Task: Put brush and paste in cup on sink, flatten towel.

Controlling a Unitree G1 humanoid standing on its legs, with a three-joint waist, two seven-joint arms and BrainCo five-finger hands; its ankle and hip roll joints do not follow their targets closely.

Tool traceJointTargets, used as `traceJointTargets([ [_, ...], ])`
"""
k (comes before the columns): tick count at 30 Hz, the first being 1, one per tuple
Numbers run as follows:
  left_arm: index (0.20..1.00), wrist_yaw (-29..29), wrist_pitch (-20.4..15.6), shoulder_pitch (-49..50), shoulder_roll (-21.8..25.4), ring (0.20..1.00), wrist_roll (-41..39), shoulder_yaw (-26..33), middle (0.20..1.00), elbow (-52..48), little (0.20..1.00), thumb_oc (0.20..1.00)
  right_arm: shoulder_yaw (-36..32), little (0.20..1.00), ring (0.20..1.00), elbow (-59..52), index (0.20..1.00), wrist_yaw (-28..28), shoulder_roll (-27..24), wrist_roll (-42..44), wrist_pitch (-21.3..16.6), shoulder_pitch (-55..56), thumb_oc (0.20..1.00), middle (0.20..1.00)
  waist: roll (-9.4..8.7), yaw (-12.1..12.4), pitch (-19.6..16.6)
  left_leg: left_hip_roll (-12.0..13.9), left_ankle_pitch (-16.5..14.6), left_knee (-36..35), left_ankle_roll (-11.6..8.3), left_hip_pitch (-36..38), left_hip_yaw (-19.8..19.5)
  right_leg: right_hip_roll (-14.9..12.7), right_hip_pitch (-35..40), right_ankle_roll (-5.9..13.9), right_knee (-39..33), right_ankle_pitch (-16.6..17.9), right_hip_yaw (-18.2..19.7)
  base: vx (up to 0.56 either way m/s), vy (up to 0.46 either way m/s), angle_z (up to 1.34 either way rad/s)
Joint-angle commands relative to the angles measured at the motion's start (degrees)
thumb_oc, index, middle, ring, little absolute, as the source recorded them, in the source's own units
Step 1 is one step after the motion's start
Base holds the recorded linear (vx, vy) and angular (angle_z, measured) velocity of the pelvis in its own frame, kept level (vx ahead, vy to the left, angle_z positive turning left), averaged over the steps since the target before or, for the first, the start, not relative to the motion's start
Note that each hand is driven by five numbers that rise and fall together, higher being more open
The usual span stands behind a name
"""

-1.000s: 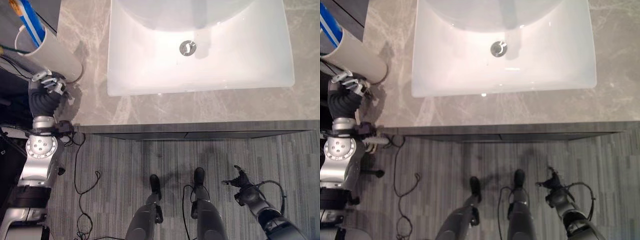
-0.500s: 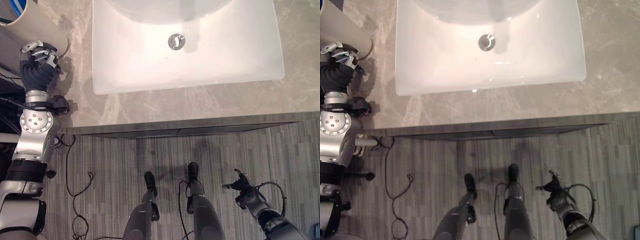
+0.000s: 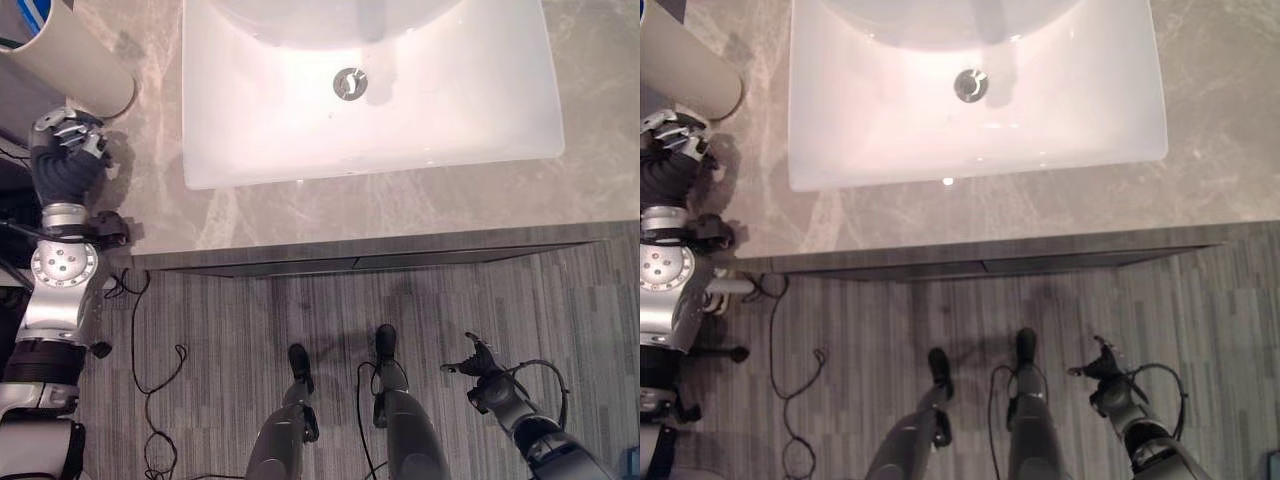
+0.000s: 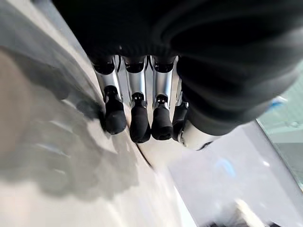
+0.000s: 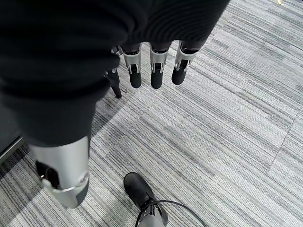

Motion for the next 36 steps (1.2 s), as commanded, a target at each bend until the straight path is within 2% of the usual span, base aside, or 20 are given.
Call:
traceJointTargets([
  [1,0.200,2.19,-2.10,-6.61,4.84,0.200,-1.77,-0.90,0.200,4.94,0.200,0.200,0.77,1.000,1.000,1.70,1.000,-0.79,0.17,2.15,-0.08,-0.24,1.000,1.000,-1.40,-0.04,-1.50,0.71,1.04,0.31,-3.37,-1.74,-0.08,-4.42,0.69,4.48,0.02,-1.23,3.73,0.00,-0.005,-0.06],
  [2,0.200,1.77,-1.70,-8.36,5.63,0.200,-1.97,-2.21,0.200,6.30,0.200,0.200,1.46,1.000,1.000,2.84,1.000,0.69,0.73,3.56,0.21,-0.72,1.000,1.000,-1.37,-0.25,-1.43,0.67,1.03,0.31,-3.36,-1.93,-0.04,-4.40,0.38,4.48,0.02,-1.16,3.93,-0.01,-0.006,-0.08],
  [9,0.200,0.89,-0.28,-15.88,7.99,0.200,-2.51,-7.38,0.200,13.72,0.200,0.200,2.99,1.000,1.000,2.18,1.000,1.88,0.98,5.19,-0.18,-0.59,1.000,1.000,-1.81,-0.74,-1.08,1.06,1.23,0.31,-3.58,-2.53,0.99,-4.01,-0.91,4.64,0.02,-0.43,5.07,0.00,0.000,-0.06],
  [23,0.200,1.63,1.34,-25.43,7.36,0.200,-2.35,-13.12,0.200,25.56,0.200,0.200,2.49,1.000,1.000,6.06,1.000,1.79,2.85,7.17,0.05,1.17,1.000,1.000,-2.16,-2.56,-1.47,1.38,0.94,0.31,-3.62,-2.49,2.13,-3.45,-2.08,4.58,0.02,-0.13,6.63,0.01,-0.003,-0.04],
  [25,0.200,1.53,1.24,-24.73,6.96,0.200,-2.34,-12.93,0.200,24.67,0.200,0.200,2.37,1.000,1.000,6.38,1.000,1.67,2.94,7.25,0.12,1.31,1.000,1.000,-2.13,-2.61,-1.50,1.36,0.92,0.31,-3.64,-2.43,2.09,-3.42,-2.07,4.56,0.02,-0.13,6.60,0.01,-0.012,-0.04],
  [30,0.200,-0.64,0.86,-10.42,6.40,0.200,-1.13,-5.91,0.200,15.15,0.200,0.200,-0.99,1.000,1.000,8.56,1.000,2.13,2.92,8.58,0.63,3.06,1.000,1.000,-1.84,-1.61,-2.87,1.49,0.50,0.31,-3.51,-1.62,2.18,-3.25,-1.50,4.29,0.02,-0.62,6.87,0.02,0.001,-0.11],
  [32,0.200,-0.28,1.26,-9.68,7.13,0.200,-0.61,-4.78,0.200,16.81,0.200,0.200,-1.47,1.000,1.000,8.13,1.000,2.39,2.61,8.93,0.46,3.29,1.000,1.000,-1.85,-1.67,-3.03,1.52,0.42,0.31,-3.50,-1.58,2.40,-3.17,-1.58,4.24,0.02,-0.59,7.04,0.00,0.004,-0.02],
  [33,0.200,0.16,2.17,-11.45,8.09,0.200,-0.02,-5.13,0.200,21.79,0.200,0.200,-1.58,1.000,1.000,7.89,1.000,2.21,2.29,8.76,0.28,3.43,1.000,1.000,-1.90,-1.91,-2.96,1.66,0.48,0.31,-3.56,-1.59,2.66,-3.06,-1.76,4.29,0.02,-0.56,7.26,0.00,-0.007,-0.04],
  [34,0.200,1.32,2.80,-14.73,8.98,0.200,0.42,-6.17,0.200,26.91,0.200,0.200,1.54,1.000,1.000,6.33,1.000,1.11,1.63,3.52,0.59,2.94,1.000,1.000,-1.90,-2.40,-2.77,1.67,0.52,0.31,-3.58,-1.69,2.66,-2.98,-2.01,4.34,0.02,-0.41,7.60,0.00,0.000,0.00],
  [36,0.200,1.58,3.38,-18.57,9.90,0.200,1.37,-8.13,0.200,30.17,0.200,0.200,3.75,1.000,1.000,4.70,1.000,1.27,1.07,0.18,1.09,2.60,1.000,1.000,-1.98,-2.81,-2.63,1.62,0.62,0.31,-3.56,-2.04,2.74,-2.87,-2.47,4.32,0.02,-0.20,7.82,0.00,-0.008,-0.13],
])
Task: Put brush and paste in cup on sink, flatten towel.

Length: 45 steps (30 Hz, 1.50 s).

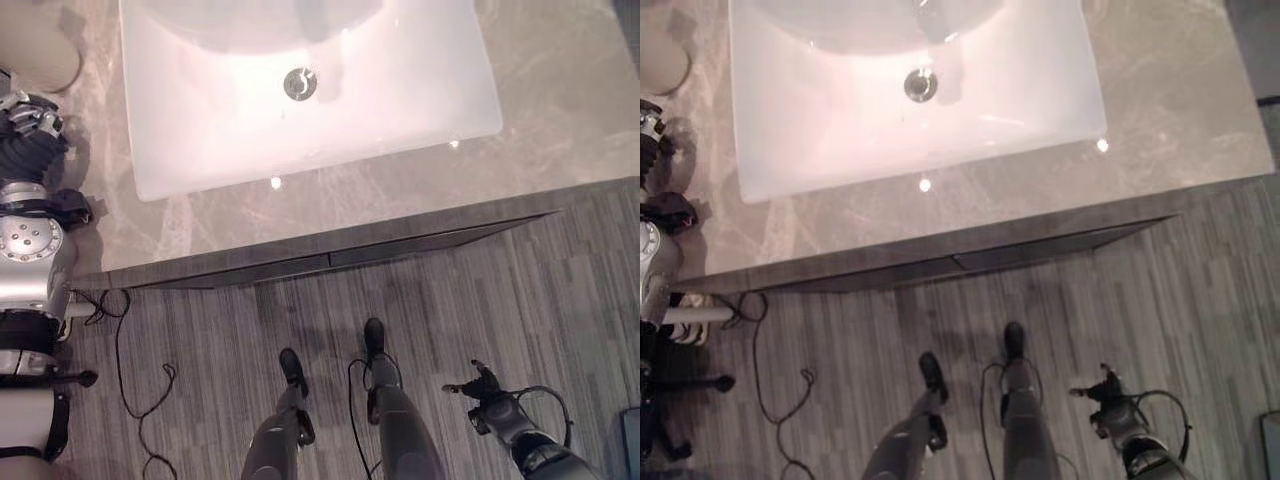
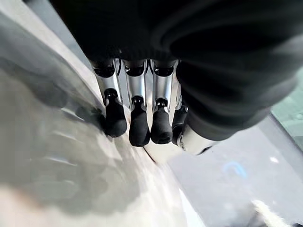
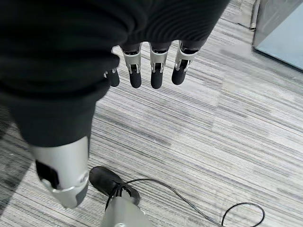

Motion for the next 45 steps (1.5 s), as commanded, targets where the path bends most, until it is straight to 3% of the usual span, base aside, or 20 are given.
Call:
traceJointTargets([
  [1,0.200,2.28,2.34,-3.05,4.43,0.200,2.14,-0.50,0.200,3.81,0.200,0.200,1.39,1.000,1.000,-0.74,1.000,-0.21,-0.98,-4.49,0.76,1.07,1.000,1.000,0.23,-0.46,0.62,1.48,0.41,0.34,-3.50,-0.80,-2.25,-3.50,1.71,4.77,0.04,-1.90,2.90,0.01,-0.003,-0.19],
  [7,0.200,1.24,4.89,-18.42,9.72,0.200,3.60,-10.67,0.200,15.18,0.200,0.200,-3.00,1.000,1.000,0.75,1.000,1.03,1.59,8.78,-1.95,3.20,1.000,1.000,-1.20,-2.67,0.93,2.53,0.31,0.34,-3.83,-1.23,0.63,-1.79,-0.60,5.02,0.04,-0.83,5.78,0.03,0.019,-0.16],
  [14,0.200,1.13,6.58,-27.98,11.90,0.200,7.55,-18.20,0.200,21.80,0.200,0.200,-3.66,1.000,1.000,2.12,1.000,0.75,1.12,8.59,-2.34,5.98,1.000,1.000,-2.21,-4.18,0.69,2.96,0.49,0.34,-4.03,-2.74,1.13,-1.00,-2.50,5.18,0.04,-0.37,6.06,0.02,0.017,-0.13],
  [16,0.200,2.08,7.14,-32.47,12.60,0.200,8.47,-21.47,0.200,23.41,0.200,0.200,-3.34,1.000,1.000,2.98,1.000,1.08,0.74,8.33,-2.31,6.95,1.000,1.000,-2.39,-4.13,0.18,3.19,-1.17,0.34,-4.40,-2.53,0.71,-0.61,-2.46,5.73,0.04,-1.25,6.52,0.04,0.054,-0.15],
  [17,0.200,2.99,6.40,-33.62,11.51,0.200,6.62,-21.12,0.200,22.54,0.200,0.200,-3.14,1.000,1.000,3.01,1.000,0.86,0.62,8.63,-2.31,7.09,1.000,1.000,-2.73,-4.22,0.58,3.09,0.58,0.34,-3.98,-3.65,0.93,-0.71,-3.35,5.36,0.04,0.09,6.28,-0.11,-0.009,-0.15],
  [23,0.200,4.70,3.70,-24.77,5.09,0.200,5.64,-15.53,0.200,14.67,0.200,0.200,-3.52,1.000,1.000,3.29,1.000,0.12,0.98,9.13,-2.09,6.56,1.000,1.000,-2.39,-3.84,0.09,2.12,0.04,0.34,-3.48,-2.60,-1.11,-1.88,-1.26,5.24,0.04,-0.36,4.82,-0.02,0.005,0.00],
  [33,0.200,4.69,-0.21,-15.39,0.31,0.200,2.14,-9.49,0.200,0.55,0.200,0.200,-4.14,1.000,1.000,-1.12,1.000,-0.17,1.24,8.74,-2.52,5.59,1.000,1.000,-2.73,-2.21,-0.39,1.56,-0.06,0.34,-3.06,-1.35,-3.16,-3.18,1.99,5.34,0.04,-0.72,2.02,-0.04,-0.003,0.20],
  [35,0.200,4.59,-2.23,-9.91,-0.51,0.200,0.90,-6.65,0.200,-8.25,0.200,0.200,-4.86,1.000,1.000,-2.00,1.000,-0.13,1.71,8.54,-2.35,5.99,1.000,1.000,-3.24,-1.35,-0.53,1.42,-0.30,0.34,-2.93,-0.26,-3.65,-3.40,3.40,5.36,0.04,-1.09,1.43,-0.02,0.018,0.12],
  [37,0.200,4.09,-4.90,2.22,-1.80,0.200,1.50,0.55,0.200,-21.72,0.200,0.200,-6.42,1.000,1.000,-1.42,1.000,0.42,2.68,7.35,-1.69,7.53,1.000,1.000,-4.24,0.04,-1.23,1.42,-1.17,0.34,-2.65,3.04,-4.11,-3.64,6.94,5.34,0.04,-1.97,0.50,0.04,0.030,0.15],
  [43,0.200,2.24,-7.18,17.22,-7.20,0.200,1.48,11.29,0.200,-37.07,0.200,0.200,-7.22,1.000,1.000,2.73,1.000,2.02,4.65,3.39,-0.40,9.17,1.000,1.000,-5.44,1.37,-3.06,1.08,-2.70,0.34,-1.79,8.16,-4.67,-3.82,12.56,5.13,0.04,-3.77,-0.52,0.05,0.035,0.14],
  [45,0.200,-0.14,-7.04,27.09,-10.18,0.200,4.37,16.31,0.200,-46.74,0.200,0.200,-8.14,1.000,1.000,4.61,1.000,2.71,5.29,0.10,0.17,10.37,1.000,1.000,-6.14,2.50,-4.53,0.37,-4.20,0.34,-0.85,12.51,-4.80,-4.27,16.98,5.18,0.04,-5.11,-1.24,0.09,0.101,0.11],
])
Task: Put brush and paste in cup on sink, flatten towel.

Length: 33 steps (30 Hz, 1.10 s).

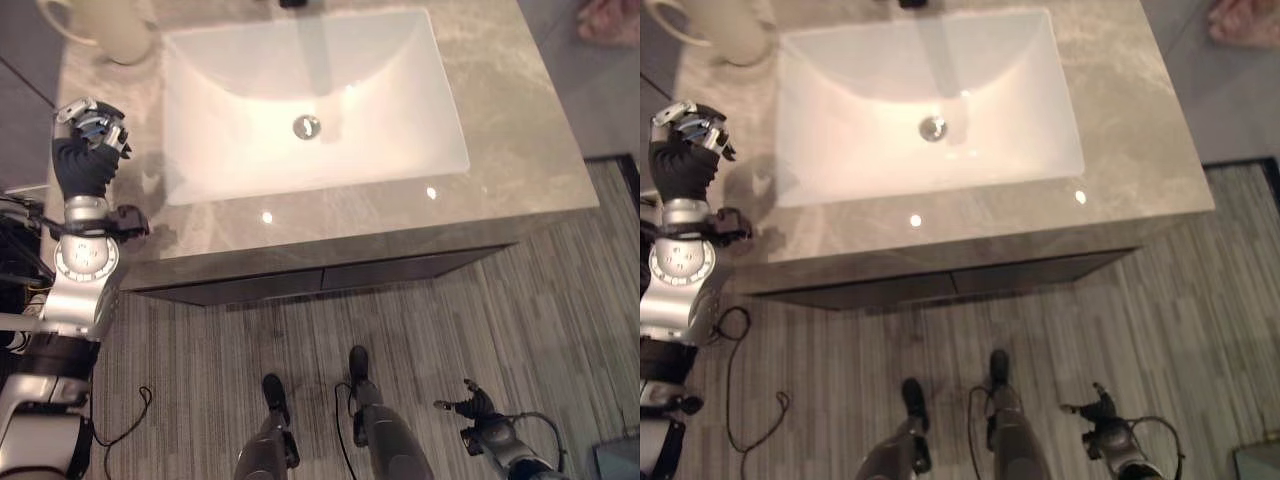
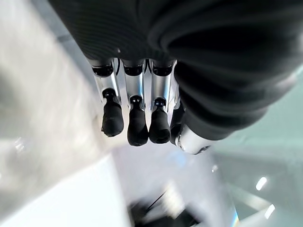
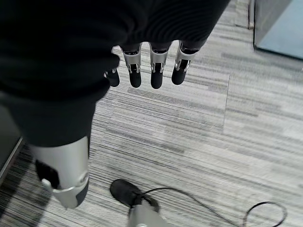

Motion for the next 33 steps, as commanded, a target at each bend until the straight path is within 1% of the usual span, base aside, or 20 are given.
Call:
traceJointTargets([
  [1,0.200,-3.37,-3.88,3.33,0.08,0.200,2.62,4.48,0.200,-4.54,0.200,0.200,-0.85,1.000,1.000,2.90,1.000,1.09,1.34,-4.72,1.29,2.86,1.000,1.000,-1.66,0.89,-4.69,-1.10,-3.58,0.61,0.36,3.10,-1.90,-5.24,5.93,5.34,0.49,-3.82,0.94,0.08,0.106,0.08],
  [2,0.200,-4.24,-3.84,5.51,0.04,0.200,2.91,5.74,0.200,-5.52,0.200,0.200,-1.47,1.000,1.000,2.83,1.000,1.43,1.18,-4.95,1.07,3.22,1.000,1.000,-1.94,1.17,-4.96,-1.42,-3.73,1.32,0.68,3.55,-2.04,-5.37,6.54,5.20,1.03,-4.10,0.97,0.05,0.079,0.11],
  [5,0.200,-6.14,-3.05,11.66,-1.61,0.200,3.76,8.66,0.200,-8.23,0.200,0.200,-3.12,1.000,1.000,1.81,1.000,1.85,1.03,-5.14,0.46,4.66,1.000,1.000,-2.39,1.63,-5.26,-2.39,-6.89,6.48,1.90,3.77,-2.69,-6.48,8.84,4.98,3.27,-5.61,0.32,0.03,0.107,0.14],
  [6,0.200,-6.94,-2.95,14.48,-2.23,0.200,3.37,10.51,0.200,-8.74,0.200,0.200,-4.33,1.000,1.000,0.61,1.000,1.96,0.97,-4.75,0.19,4.95,1.000,1.000,-2.57,1.95,-5.67,-3.08,-8.24,8.64,2.37,3.69,-2.94,-7.16,9.65,5.23,3.86,-5.72,0.19,0.03,0.105,0.08],
  [8,0.200,-7.42,-2.92,15.89,-2.94,0.200,3.29,11.19,0.200,-9.26,0.200,0.200,-4.76,1.000,1.000,-0.10,1.000,2.05,1.16,-4.39,-0.08,4.95,1.000,1.000,-2.58,2.05,-5.88,-3.44,-8.86,9.59,2.72,3.59,-3.10,-7.48,9.99,5.38,4.10,-5.66,0.13,0.02,0.106,0.04],
  [13,0.200,-8.93,-2.94,20.68,-6.08,0.200,3.60,12.33,0.200,-10.78,0.200,0.200,-6.18,1.000,1.000,-4.17,1.000,2.18,1.35,-4.19,-1.09,6.51,1.000,1.000,-2.87,1.97,-7.61,-5.34,-10.56,10.43,4.25,4.07,-2.60,-9.35,10.12,6.42,4.59,-3.27,0.49,0.01,0.153,0.01],
  [14,0.200,-9.43,-2.66,21.48,-6.47,0.200,4.09,11.94,0.200,-11.59,0.200,0.200,-6.53,1.000,1.000,-6.12,1.000,2.36,1.29,-3.85,-1.53,7.12,1.000,1.000,-3.14,1.75,-7.87,-6.00,-10.98,11.11,4.71,3.81,-2.35,-10.03,9.53,6.90,5.22,-1.89,0.92,-0.02,0.122,-0.02],
  [15,0.200,-9.43,-2.65,21.51,-6.48,0.200,4.09,11.94,0.200,-11.61,0.200,0.200,-6.53,1.000,1.000,-6.16,1.000,2.37,1.28,-3.85,-1.52,7.16,1.000,1.000,-3.16,1.78,-7.93,-6.02,-11.02,11.19,4.74,3.73,-2.31,-10.06,9.46,6.93,5.24,-1.87,0.97,-0.03,0.185,-0.04],
  [16,0.200,-9.42,-2.45,21.54,-7.13,0.200,4.57,11.19,0.200,-11.90,0.200,0.200,-7.17,1.000,1.000,-7.12,1.000,2.39,1.75,-2.80,-1.71,7.63,1.000,1.000,-3.32,1.53,-7.91,-6.67,-11.52,11.55,5.30,3.75,-2.07,-10.75,9.24,7.17,5.65,-1.20,1.12,-0.02,0.137,-0.02],
  [22,0.200,-9.47,-2.15,21.30,-6.42,0.200,5.58,10.32,0.200,-12.41,0.200,0.200,-7.87,1.000,1.000,-7.84,1.000,2.44,1.92,-1.30,-2.06,8.12,1.000,1.000,-3.71,1.19,-7.49,-7.77,-12.62,12.82,6.46,3.46,-1.44,-11.87,8.25,7.54,7.25,0.75,2.23,-0.01,0.108,-0.08],
  [24,0.200,-9.24,-2.20,21.49,-6.68,0.200,6.25,10.14,0.200,-12.98,0.200,0.200,-8.23,1.000,1.000,-7.84,1.000,2.20,1.56,-0.67,-2.05,8.36,1.000,1.000,-3.43,0.69,-7.10,-8.48,-13.41,13.57,7.38,3.42,-0.97,-12.38,6.88,7.46,9.48,1.36,3.61,0.01,0.178,-0.08],
  [25,0.200,-8.99,-2.12,21.82,-6.66,0.200,6.81,10.54,0.200,-13.02,0.200,0.200,-8.71,1.000,1.000,-8.68,1.000,2.11,1.41,-0.23,-2.28,8.76,1.000,1.000,-3.12,0.73,-6.61,-8.33,-13.86,13.61,7.55,3.94,-0.57,-11.98,6.34,7.34,10.91,0.41,2.90,0.00,0.104,-0.04],
  [26,0.200,-8.98,-2.11,21.80,-6.66,0.200,6.83,10.56,0.200,-13.03,0.200,0.200,-8.71,1.000,1.000,-8.72,1.000,2.12,1.42,-0.23,-2.26,8.75,1.000,1.000,-3.21,0.78,-6.68,-8.39,-13.61,13.53,7.55,3.77,-0.46,-12.02,6.10,7.30,10.89,0.57,3.03,-0.01,0.099,-0.11],
  [27,0.200,-8.54,-2.00,21.89,-6.36,0.200,7.73,10.94,0.200,-13.04,0.200,0.200,-9.40,1.000,1.000,-8.96,1.000,2.08,1.60,1.00,-2.66,8.82,1.000,1.000,-3.06,0.85,-6.18,-8.14,-13.83,13.48,7.71,4.19,0.26,-11.74,5.00,7.17,12.63,-0.02,1.72,0.01,0.129,-0.23],
  [28,0.200,-7.82,-2.05,23.03,-5.95,0.200,9.15,12.16,0.200,-13.91,0.200,0.200,-11.64,1.000,1.000,-8.67,1.000,1.85,2.20,4.46,-3.19,9.42,1.000,1.000,-2.70,0.46,-5.23,-7.86,-14.35,13.13,7.78,5.40,1.38,-10.87,2.72,7.17,15.82,-0.42,0.16,0.02,0.131,-0.42],
  [29,0.200,-7.82,-2.04,23.06,-5.97,0.200,9.17,12.18,0.200,-13.94,0.200,0.200,-11.62,1.000,1.000,-8.65,1.000,1.86,2.19,4.47,-3.21,9.41,1.000,1.000,-2.71,0.50,-5.24,-7.87,-14.36,13.13,7.78,5.40,1.44,-10.87,2.62,7.17,15.94,-0.47,0.24,0.04,0.150,-0.57],
  [30,0.200,-7.81,-2.20,23.11,-5.95,0.200,9.17,12.43,0.200,-14.05,0.200,0.200,-12.28,1.000,1.000,-9.39,1.000,2.06,2.54,5.87,-3.96,10.74,1.000,1.000,-2.44,-1.47,-4.17,-8.07,-14.34,12.79,7.83,6.10,0.96,-5.91,-0.51,6.32,17.08,-2.08,3.88,0.03,0.092,-0.68],
  [31,0.200,-8.09,-2.14,22.92,-5.86,0.200,9.22,12.33,0.200,-14.18,0.200,0.200,-11.99,1.000,1.000,-9.48,1.000,1.80,2.29,5.24,-3.89,11.35,1.000,1.000,-2.28,-1.92,-4.01,-8.30,-14.28,12.79,7.93,5.96,1.09,-4.95,-1.90,5.94,16.85,-2.32,4.61,0.06,0.116,-0.43],
  [32,0.200,-8.00,-2.00,22.78,-5.88,0.200,9.62,12.18,0.200,-14.46,0.200,0.200,-11.91,1.000,1.000,-9.33,1.000,1.16,2.10,4.58,-3.84,11.72,1.000,1.000,-1.92,-2.18,-3.62,-8.28,-14.91,12.91,8.02,6.28,1.10,-4.68,-2.59,5.78,16.52,-2.43,4.30,0.06,0.068,-0.02],
  [33,0.200,-7.86,-2.08,22.74,-5.81,0.200,9.99,12.39,0.200,-14.72,0.200,0.200,-12.14,1.000,1.000,-8.73,1.000,0.51,1.93,3.95,-3.47,11.96,1.000,1.000,-1.93,-2.65,-3.25,-8.58,-14.83,12.41,8.01,6.71,1.26,-4.20,-4.30,5.59,15.45,-1.69,4.41,0.10,0.049,0.30],
])
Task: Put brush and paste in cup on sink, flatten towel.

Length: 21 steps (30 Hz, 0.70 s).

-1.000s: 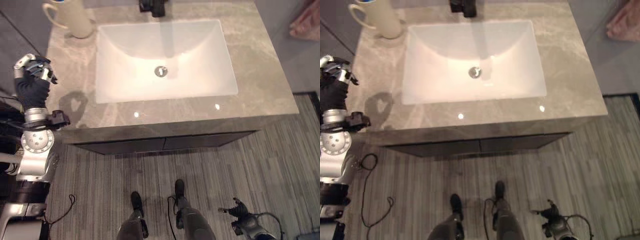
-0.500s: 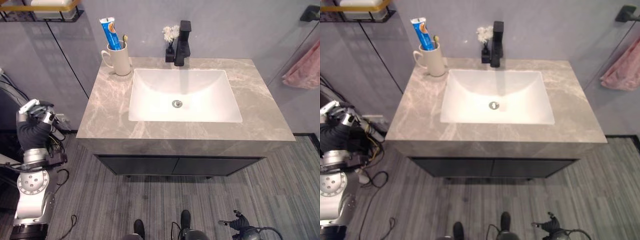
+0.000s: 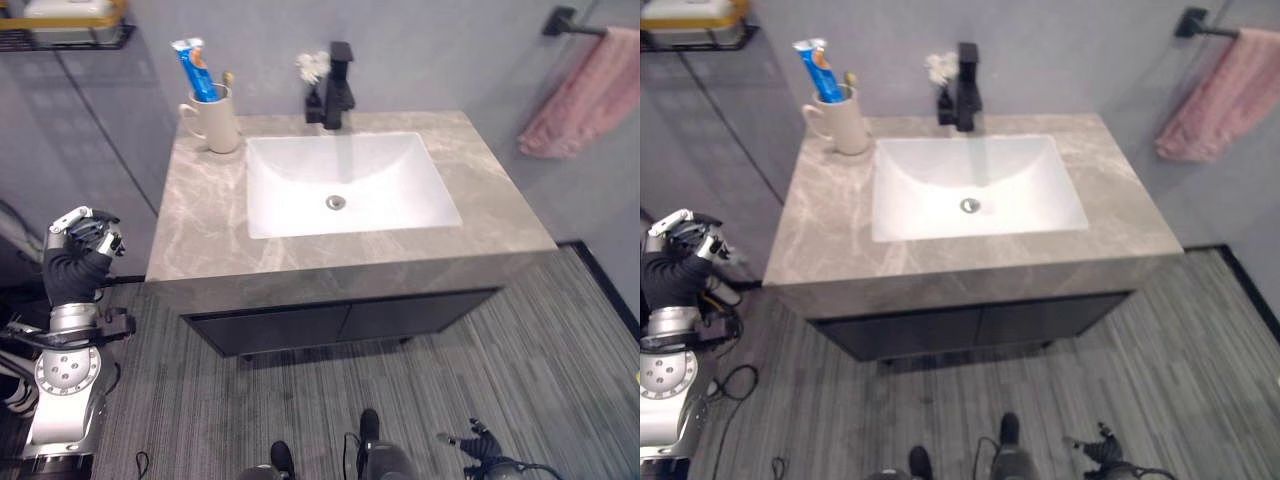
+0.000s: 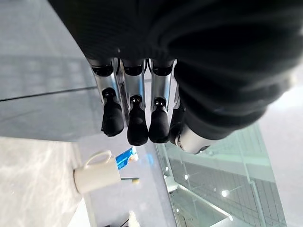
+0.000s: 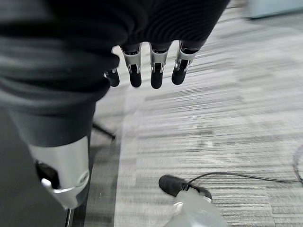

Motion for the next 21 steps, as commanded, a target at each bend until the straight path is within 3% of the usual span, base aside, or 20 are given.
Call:
traceJointTargets([
  [1,0.200,1.26,-2.24,-2.07,2.13,0.200,2.64,2.79,0.200,-4.80,0.200,0.200,1.38,1.000,1.000,1.37,1.000,-2.84,-1.33,0.72,-0.92,-0.31,1.000,1.000,0.66,-1.43,1.85,-2.29,-7.50,4.61,-0.55,2.37,-2.92,0.09,-1.23,-0.07,-3.69,3.85,-0.85,0.11,0.008,0.24],
  [4,0.200,2.63,-2.40,-4.57,1.43,0.200,2.36,1.79,0.200,-3.73,0.200,0.200,1.21,1.000,1.000,3.07,1.000,-3.41,-0.54,0.81,-0.19,-0.30,1.000,1.000,0.60,-2.69,2.46,-2.80,-8.25,4.09,-1.29,4.19,-4.03,-0.89,-3.11,0.83,-8.88,6.85,0.41,0.16,-0.038,0.11],
  [6,0.200,2.36,-2.23,-7.08,1.89,0.200,1.97,-0.81,0.200,-2.81,0.200,0.200,2.69,1.000,1.000,3.10,1.000,-2.95,-0.85,-0.28,0.23,0.11,1.000,1.000,0.66,-3.86,2.96,-2.82,-9.23,4.52,-1.83,5.17,-6.03,-0.88,-3.95,1.29,-11.32,8.01,5.66,0.20,-0.128,0.47],
  [10,0.200,2.62,-2.36,-11.80,3.39,0.200,1.41,-6.27,0.200,-0.65,0.200,0.200,5.27,1.000,1.000,2.02,1.000,-3.29,-1.48,-2.89,0.92,0.34,1.000,1.000,0.90,-4.69,3.43,-2.67,-10.63,6.08,-2.86,5.37,-10.03,-0.65,-5.84,1.67,-11.55,8.85,10.34,0.16,-0.203,0.69],
  [12,0.200,2.96,-1.96,-13.57,3.42,0.200,1.42,-7.71,0.200,0.97,0.200,0.200,5.70,1.000,1.000,1.96,1.000,-3.68,-1.37,-3.32,0.96,0.37,1.000,1.000,0.40,-4.61,2.71,-2.18,-10.11,4.82,-3.78,6.45,-11.39,-0.15,-5.08,1.20,-9.93,7.76,8.97,0.20,-0.281,0.78],
  [14,0.200,3.58,-1.50,-13.61,1.88,0.200,-1.36,-8.62,0.200,4.02,0.200,0.200,3.75,1.000,1.000,4.80,1.000,-5.53,-2.17,-1.20,1.13,-0.81,1.000,1.000,2.44,-4.82,0.55,0.91,-8.22,1.73,-5.75,8.61,-14.07,1.37,-4.13,0.15,-7.67,5.27,5.88,0.29,-0.341,1.08],
  [16,0.200,4.10,-1.43,-14.35,2.14,0.200,-1.32,-8.87,0.200,5.18,0.200,0.200,3.80,1.000,1.000,4.63,1.000,-5.78,-2.43,-0.70,0.81,-1.16,1.000,1.000,2.98,-5.06,0.36,2.07,-7.36,0.57,-6.38,8.76,-14.65,1.68,-3.91,-0.38,-7.25,4.36,4.77,0.12,-0.231,0.71],
  [19,0.200,6.11,-0.66,-18.05,1.59,0.200,-1.81,-10.67,0.200,8.88,0.200,0.200,2.87,1.000,1.000,2.42,1.000,-7.17,-2.91,1.15,-0.10,-1.30,1.000,1.000,4.30,-6.35,-0.24,6.00,-3.67,-1.37,-8.57,8.28,-11.82,0.99,-3.44,-1.12,-6.08,1.56,0.08,0.05,-0.242,0.66],
  [21,0.200,6.95,-0.69,-19.81,1.34,0.200,-1.63,-11.59,0.200,9.87,0.200,0.200,2.23,1.000,1.000,1.20,1.000,-7.79,-3.15,2.30,-0.51,-1.38,1.000,1.000,4.70,-7.33,-0.24,6.70,-2.85,-1.40,-8.81,7.27,-9.94,0.41,-3.47,-1.15,-6.04,1.16,-1.10,-0.02,-0.100,1.46],
])
